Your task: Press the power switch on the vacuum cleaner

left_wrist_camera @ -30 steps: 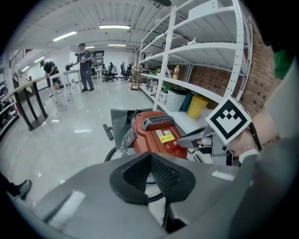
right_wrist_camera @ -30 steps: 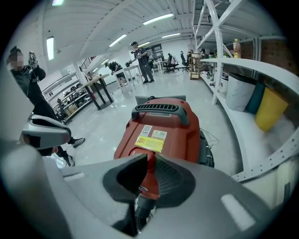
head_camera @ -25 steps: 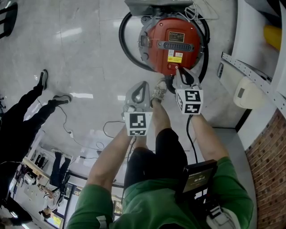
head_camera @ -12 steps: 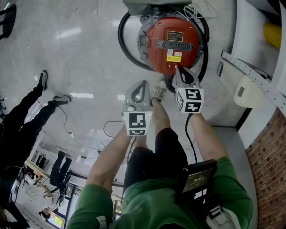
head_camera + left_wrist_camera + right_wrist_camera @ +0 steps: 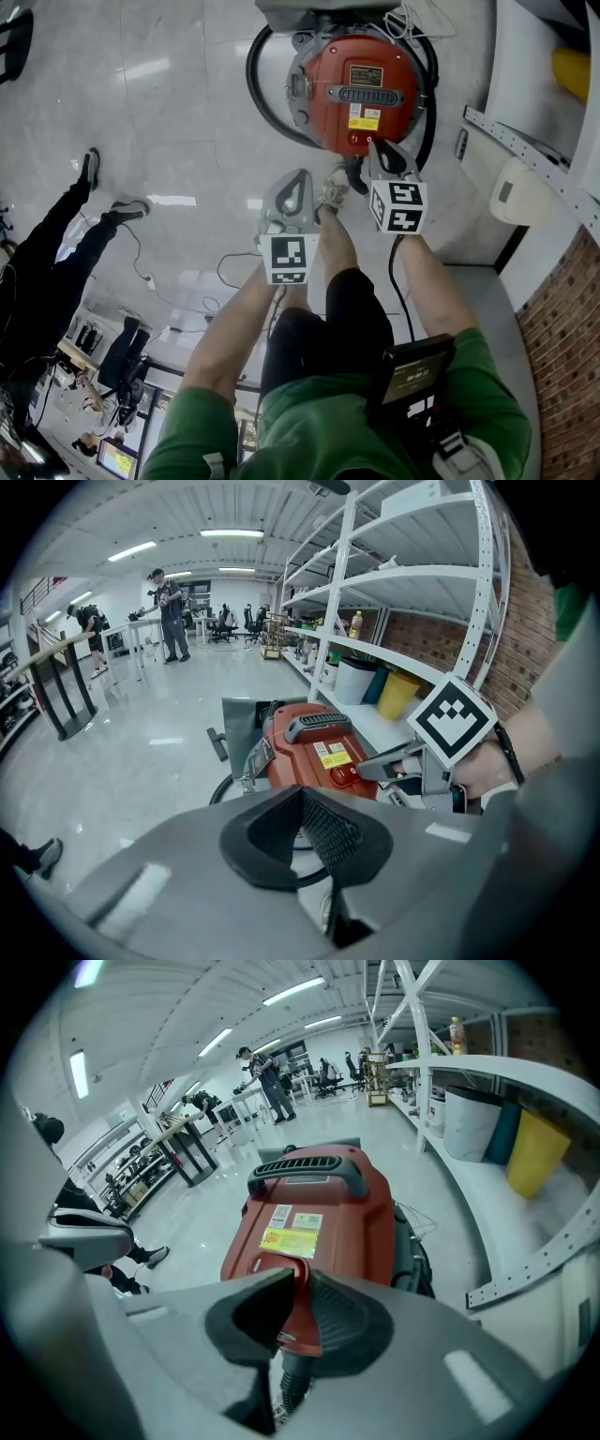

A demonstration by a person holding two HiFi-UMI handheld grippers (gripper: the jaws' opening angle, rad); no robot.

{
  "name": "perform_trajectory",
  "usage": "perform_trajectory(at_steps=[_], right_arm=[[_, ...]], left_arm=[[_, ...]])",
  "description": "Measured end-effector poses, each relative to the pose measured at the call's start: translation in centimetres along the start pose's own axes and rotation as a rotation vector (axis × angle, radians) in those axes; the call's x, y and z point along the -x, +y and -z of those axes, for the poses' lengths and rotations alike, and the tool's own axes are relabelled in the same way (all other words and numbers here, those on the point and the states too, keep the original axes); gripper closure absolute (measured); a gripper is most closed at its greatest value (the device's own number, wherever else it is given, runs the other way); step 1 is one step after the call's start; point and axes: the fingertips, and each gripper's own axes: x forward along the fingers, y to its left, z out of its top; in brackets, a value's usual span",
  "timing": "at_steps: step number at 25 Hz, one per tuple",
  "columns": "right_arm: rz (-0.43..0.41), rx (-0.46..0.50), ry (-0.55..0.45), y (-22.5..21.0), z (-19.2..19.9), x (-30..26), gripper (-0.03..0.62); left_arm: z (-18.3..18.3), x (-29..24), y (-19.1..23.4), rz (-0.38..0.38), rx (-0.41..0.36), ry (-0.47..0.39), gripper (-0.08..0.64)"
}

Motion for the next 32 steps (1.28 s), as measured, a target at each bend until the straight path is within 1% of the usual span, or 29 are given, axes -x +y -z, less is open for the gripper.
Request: perform_trajectory(at_steps=[12,17,22,26,30,32], right_arm=[[0.002,0.013,0.016,0.1,0.2,0.2,0.546],[-0.001,0.035,0.009,0.5,0.1,1.4,0.546],[-0.003,0.069,-0.034,1.7,-1.3,4.0,0.546],[0.000,0.089,-0.087,2.5,-3.3,6.2,0.546],[-0.006,0.108,-0.139,4.2,-4.6,9.8,0.546],[-0.011,0.121,-0.183,5.3,-5.8,11.9,0.546]], left_arm=[[0.0,0.5,0.1,-0.014,0.004,-0.001,0.554],[-0.2,1.1,-0.2,-0.010,-0.002,-0.007,0.554],[-1.5,2.3,-0.5,-0.005,-0.014,-0.037,0.554],[-3.4,3.3,-0.2,-0.007,-0.026,-0.084,0.552],[-4.5,6.0,-0.3,-0.014,-0.032,-0.124,0.552],[-5.3,7.6,-0.2,-0.025,-0.032,-0.151,0.554]])
